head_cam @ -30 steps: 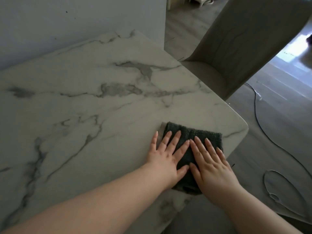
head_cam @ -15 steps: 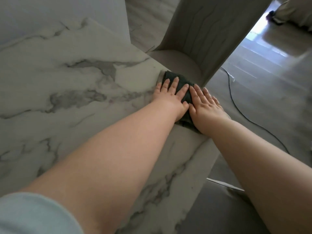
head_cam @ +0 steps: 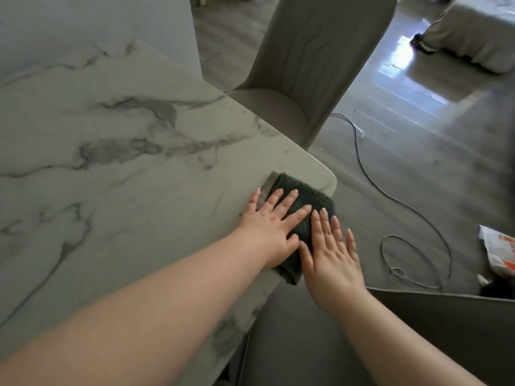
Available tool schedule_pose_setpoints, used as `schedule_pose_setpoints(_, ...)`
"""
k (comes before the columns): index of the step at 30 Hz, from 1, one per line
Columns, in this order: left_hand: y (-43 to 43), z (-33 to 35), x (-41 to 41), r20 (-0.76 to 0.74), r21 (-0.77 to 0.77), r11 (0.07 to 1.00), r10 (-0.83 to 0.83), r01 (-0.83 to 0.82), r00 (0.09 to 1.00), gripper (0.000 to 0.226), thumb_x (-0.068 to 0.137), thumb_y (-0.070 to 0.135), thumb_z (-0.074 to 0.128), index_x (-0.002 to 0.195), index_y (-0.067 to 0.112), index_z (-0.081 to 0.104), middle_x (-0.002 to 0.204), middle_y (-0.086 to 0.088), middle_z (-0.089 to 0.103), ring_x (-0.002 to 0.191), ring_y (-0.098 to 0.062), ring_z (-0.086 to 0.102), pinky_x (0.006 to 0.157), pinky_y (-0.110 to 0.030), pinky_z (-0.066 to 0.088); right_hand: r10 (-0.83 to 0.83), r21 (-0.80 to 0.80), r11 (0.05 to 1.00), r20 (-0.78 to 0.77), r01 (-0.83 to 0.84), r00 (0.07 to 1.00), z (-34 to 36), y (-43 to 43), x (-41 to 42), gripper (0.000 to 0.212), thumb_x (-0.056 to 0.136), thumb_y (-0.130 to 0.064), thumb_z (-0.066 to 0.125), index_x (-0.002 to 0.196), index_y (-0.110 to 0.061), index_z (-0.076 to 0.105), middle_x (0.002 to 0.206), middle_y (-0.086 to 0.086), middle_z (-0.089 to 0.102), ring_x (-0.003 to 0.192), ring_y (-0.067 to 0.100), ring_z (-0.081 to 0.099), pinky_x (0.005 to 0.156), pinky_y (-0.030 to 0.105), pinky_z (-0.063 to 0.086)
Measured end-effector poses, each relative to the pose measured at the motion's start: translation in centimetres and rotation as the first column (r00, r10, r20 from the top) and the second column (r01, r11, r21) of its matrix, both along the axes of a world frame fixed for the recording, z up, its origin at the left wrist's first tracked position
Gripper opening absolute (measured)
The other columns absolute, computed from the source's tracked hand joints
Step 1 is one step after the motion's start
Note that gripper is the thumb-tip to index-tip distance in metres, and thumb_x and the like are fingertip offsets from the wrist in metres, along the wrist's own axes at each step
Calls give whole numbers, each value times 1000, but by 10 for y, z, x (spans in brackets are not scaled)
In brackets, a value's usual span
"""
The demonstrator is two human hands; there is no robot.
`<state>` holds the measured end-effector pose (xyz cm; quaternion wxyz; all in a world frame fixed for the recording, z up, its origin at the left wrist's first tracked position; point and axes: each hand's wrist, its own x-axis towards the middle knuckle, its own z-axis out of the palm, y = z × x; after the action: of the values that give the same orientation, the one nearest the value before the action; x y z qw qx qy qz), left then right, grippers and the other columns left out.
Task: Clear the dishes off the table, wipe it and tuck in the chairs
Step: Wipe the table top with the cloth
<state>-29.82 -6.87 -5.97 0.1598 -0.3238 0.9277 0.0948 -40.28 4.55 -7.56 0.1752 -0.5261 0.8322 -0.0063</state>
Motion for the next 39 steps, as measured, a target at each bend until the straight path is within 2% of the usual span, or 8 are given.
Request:
schedule_pose_setpoints(6,-17,0,-10,21,-58,998,-8,10,1000,61,95,57,16,148,47,-13,160,9,-19,149,-16,-12,115,-56,-12,28,-62,998,36,-26,999,-2,-25,-18,62,101,-43,19,152,-26,-11,160,-7,-16,146,10,-15,119,30,-10)
schedule_pose_setpoints(13,-80,-7,-63,-21,-65,997,40,-42,999,58,96,57,14,148,49,-11,161,13,-16,150,-14,-8,117,-54,-9,-43,-43,998,6,43,999,-1,-97,-63,62,100,-39,20,154,-22,-3,162,-4,-8,148,14,-8,120,32,-2)
schedule_pose_setpoints(17,-118,-7,-79,1,-91,994,54,-53,999,57,96,56,13,149,47,-7,162,11,-11,150,-13,-8,117,-52,-11,-71,-28,997,43,72,997,-1,-140,-75,60,100,-39,20,154,-23,0,162,-5,-5,149,15,-4,120,34,2)
schedule_pose_setpoints(22,-145,-4,-72,66,-117,991,72,-64,995,58,96,57,10,150,45,-7,162,8,-11,149,-12,-9,116,-53,-13,-76,9,997,23,76,997,2,-166,-65,61,99,-38,18,154,-25,-6,161,-6,-13,148,16,-12,120,37,-2)
schedule_pose_setpoints(27,-120,-10,-44,26,-79,992,96,-94,995,58,96,57,12,148,47,-14,161,8,-19,149,-13,-12,117,-54,-10,-48,23,999,-31,48,998,-1,-142,-41,62,99,-41,16,153,-26,-10,160,-8,-17,147,16,-17,119,38,-8)
schedule_pose_setpoints(35,-10,-4,62,80,-73,981,185,-179,980,59,97,57,12,145,48,-21,159,8,-25,148,-13,-18,117,-53,-12,51,-20,999,62,-50,997,1,-41,59,62,100,-39,16,151,-23,-15,158,-6,-24,144,17,-24,116,37,-15)
schedule_pose_setpoints(37,23,-4,97,85,-75,976,212,-206,974,60,96,58,11,141,49,-26,157,9,-28,147,-12,-20,117,-53,-12,103,-45,994,107,-99,989,-1,-7,91,62,100,-39,15,149,-21,-20,155,-5,-30,142,17,-30,115,37,-19)
schedule_pose_setpoints(39,60,-3,138,106,-83,969,239,-231,965,59,90,60,3,135,50,-34,155,9,-32,146,-12,-22,116,-51,-15,187,-65,982,179,-178,966,-1,27,123,63,101,-39,15,145,-19,-25,151,-4,-36,136,17,-39,112,38,-24)
